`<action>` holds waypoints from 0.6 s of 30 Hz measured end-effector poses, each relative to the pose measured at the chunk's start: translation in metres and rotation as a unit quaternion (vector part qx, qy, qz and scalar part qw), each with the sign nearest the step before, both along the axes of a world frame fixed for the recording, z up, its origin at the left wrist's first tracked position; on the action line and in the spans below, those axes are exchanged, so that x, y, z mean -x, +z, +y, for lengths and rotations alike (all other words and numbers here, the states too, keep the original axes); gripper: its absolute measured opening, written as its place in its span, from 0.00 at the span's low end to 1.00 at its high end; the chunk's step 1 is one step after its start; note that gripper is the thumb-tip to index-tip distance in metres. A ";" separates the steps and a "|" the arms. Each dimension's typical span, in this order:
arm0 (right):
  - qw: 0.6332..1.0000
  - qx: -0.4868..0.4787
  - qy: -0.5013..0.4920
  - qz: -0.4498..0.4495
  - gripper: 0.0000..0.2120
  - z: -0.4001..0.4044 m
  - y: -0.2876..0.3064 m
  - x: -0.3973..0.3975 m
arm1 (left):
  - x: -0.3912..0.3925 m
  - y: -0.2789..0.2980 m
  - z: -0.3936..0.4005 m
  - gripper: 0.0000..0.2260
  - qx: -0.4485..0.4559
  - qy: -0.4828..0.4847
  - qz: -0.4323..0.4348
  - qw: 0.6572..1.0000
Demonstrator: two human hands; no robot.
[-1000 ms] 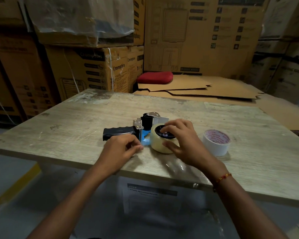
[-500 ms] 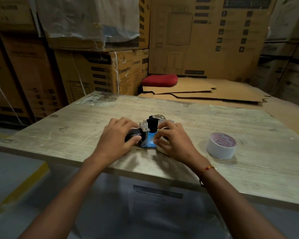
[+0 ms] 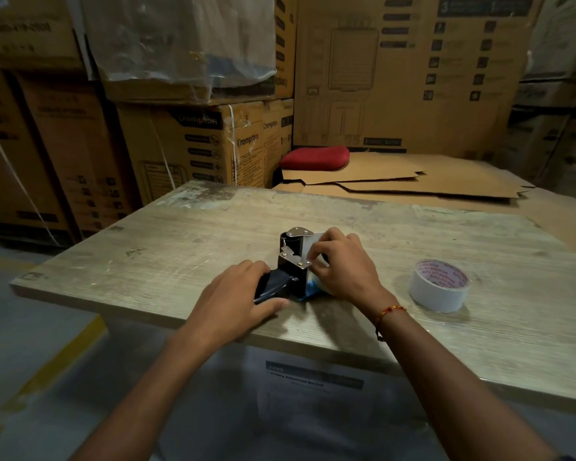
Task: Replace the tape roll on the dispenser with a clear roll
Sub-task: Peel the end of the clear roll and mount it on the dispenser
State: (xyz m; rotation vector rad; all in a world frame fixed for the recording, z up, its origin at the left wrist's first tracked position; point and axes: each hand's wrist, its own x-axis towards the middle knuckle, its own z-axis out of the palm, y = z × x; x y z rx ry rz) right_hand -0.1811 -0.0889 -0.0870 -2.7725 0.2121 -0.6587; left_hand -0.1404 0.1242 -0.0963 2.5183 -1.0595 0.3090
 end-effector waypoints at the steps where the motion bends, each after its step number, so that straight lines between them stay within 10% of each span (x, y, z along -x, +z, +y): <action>1: 1.000 0.006 -0.010 0.001 0.05 0.001 0.000 -0.003 | 0.008 -0.001 -0.002 0.24 0.004 0.002 -0.004 1.000; 14: 0.994 -0.053 0.023 0.088 0.05 -0.015 0.024 -0.017 | 0.028 0.001 0.001 0.21 0.058 -0.092 0.150 0.983; 18: 0.970 -0.221 0.018 0.100 0.04 -0.016 0.027 -0.025 | 0.034 0.002 -0.001 0.20 0.059 -0.084 0.152 0.983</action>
